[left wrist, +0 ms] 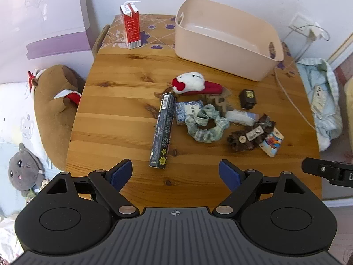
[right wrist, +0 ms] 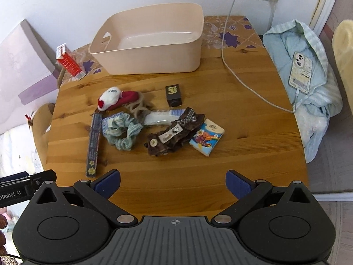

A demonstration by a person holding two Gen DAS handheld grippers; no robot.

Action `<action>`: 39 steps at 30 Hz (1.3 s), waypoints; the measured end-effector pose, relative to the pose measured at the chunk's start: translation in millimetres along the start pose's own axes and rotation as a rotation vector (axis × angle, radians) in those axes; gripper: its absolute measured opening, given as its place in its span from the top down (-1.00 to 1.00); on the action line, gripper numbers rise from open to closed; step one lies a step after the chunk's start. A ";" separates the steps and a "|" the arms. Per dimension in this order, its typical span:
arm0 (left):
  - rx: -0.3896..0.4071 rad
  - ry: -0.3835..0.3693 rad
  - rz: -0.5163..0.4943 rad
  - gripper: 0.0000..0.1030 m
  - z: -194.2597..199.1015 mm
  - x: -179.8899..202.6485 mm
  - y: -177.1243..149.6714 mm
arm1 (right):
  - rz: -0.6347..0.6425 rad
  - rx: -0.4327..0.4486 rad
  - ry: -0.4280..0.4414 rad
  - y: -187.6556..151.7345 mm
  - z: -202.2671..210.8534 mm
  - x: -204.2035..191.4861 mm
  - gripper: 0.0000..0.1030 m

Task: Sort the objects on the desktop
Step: 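Reach the left tool to the dark blue box while the right tool reaches the brown scrunchie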

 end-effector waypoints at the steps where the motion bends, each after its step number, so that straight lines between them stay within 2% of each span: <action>1: -0.004 -0.012 -0.036 -0.69 -3.7 0.8 1.5 | -0.003 -0.009 -0.003 0.9 -5.5 2.6 -1.00; 11: -0.038 0.015 -0.098 -0.69 -46.2 -2.4 7.0 | -0.017 -0.043 -0.033 3.3 -53.1 9.8 -0.95; 14: -0.041 0.005 -0.128 -0.69 -59.7 -3.0 9.8 | -0.093 -0.048 -0.016 6.6 -68.4 13.2 -0.92; 19: -0.058 -0.010 -0.175 -0.69 -87.0 -4.5 15.7 | -0.224 0.006 -0.031 9.3 -91.2 19.1 -0.85; 28: -0.087 -0.062 -0.255 -0.69 -136.4 6.0 19.3 | -0.553 -0.074 -0.029 -3.9 -136.1 41.1 -0.84; 39: -0.154 -0.052 -0.343 -0.69 -181.8 -2.0 15.7 | -0.596 -0.100 -0.059 -4.3 -164.2 29.1 -0.83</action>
Point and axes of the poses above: each gripper's, at about its wrist camera, not at the fingertips, and z roughly against the way its jaws point, x to its right, y to its top, the point moved 1 cm from there along -z, roughly the way its jaws point, and after that the axes turned 11 degrees about x, right-handed, at the moved point
